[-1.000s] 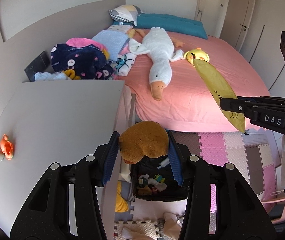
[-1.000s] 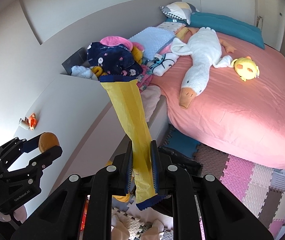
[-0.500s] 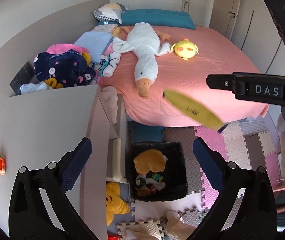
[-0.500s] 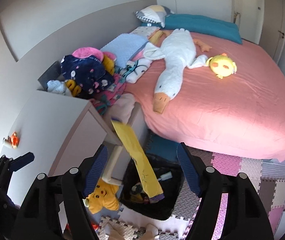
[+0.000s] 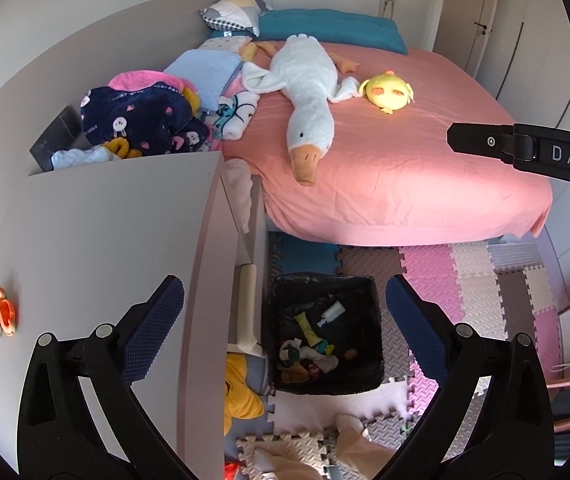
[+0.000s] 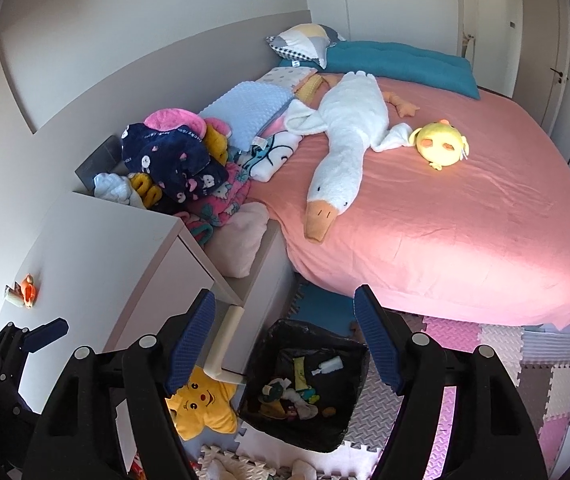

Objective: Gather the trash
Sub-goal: 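Open both tools to drop sponge and snack bar into the bin, then move both open tools back over the desk toward the orange toy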

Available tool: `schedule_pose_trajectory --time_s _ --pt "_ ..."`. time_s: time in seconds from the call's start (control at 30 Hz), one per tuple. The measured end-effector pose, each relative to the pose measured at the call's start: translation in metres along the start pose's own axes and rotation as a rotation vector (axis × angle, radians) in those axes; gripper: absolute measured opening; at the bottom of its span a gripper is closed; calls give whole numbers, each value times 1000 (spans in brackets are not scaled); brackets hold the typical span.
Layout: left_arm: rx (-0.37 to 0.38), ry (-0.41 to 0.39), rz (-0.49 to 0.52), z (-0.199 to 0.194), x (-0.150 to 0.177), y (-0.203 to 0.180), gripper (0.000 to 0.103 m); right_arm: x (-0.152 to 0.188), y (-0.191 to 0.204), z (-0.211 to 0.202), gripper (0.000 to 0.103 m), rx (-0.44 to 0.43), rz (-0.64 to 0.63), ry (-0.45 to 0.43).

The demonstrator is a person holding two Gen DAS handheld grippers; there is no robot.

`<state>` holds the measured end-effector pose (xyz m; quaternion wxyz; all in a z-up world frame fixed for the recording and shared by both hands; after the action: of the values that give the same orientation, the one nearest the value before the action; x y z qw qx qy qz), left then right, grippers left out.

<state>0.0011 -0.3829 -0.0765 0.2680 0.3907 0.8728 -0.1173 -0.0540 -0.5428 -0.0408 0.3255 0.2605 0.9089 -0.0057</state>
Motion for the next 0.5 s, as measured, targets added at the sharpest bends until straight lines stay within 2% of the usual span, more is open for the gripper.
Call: schedule_pose_trajectory --time_s 0.3,0.5 --pt "-25 1 -33 -8 12 26 97 -1 34 4 72 -26 -38 -14" --pt "-59 9 -90 -15 28 60 97 -1 68 10 72 -60 -81 -12"
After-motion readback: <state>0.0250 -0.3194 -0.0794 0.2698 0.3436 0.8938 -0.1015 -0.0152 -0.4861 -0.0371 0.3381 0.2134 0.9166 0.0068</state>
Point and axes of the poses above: each gripper's, at about its wrist camera, not at the fingertips, and z roughly the way its jaws point, y to its left, x to its underside, the point moved 9 cm from there along z, roughly the way its jaws point, and after that the axes turned 2 degrees about y, right-handed, at the moved point
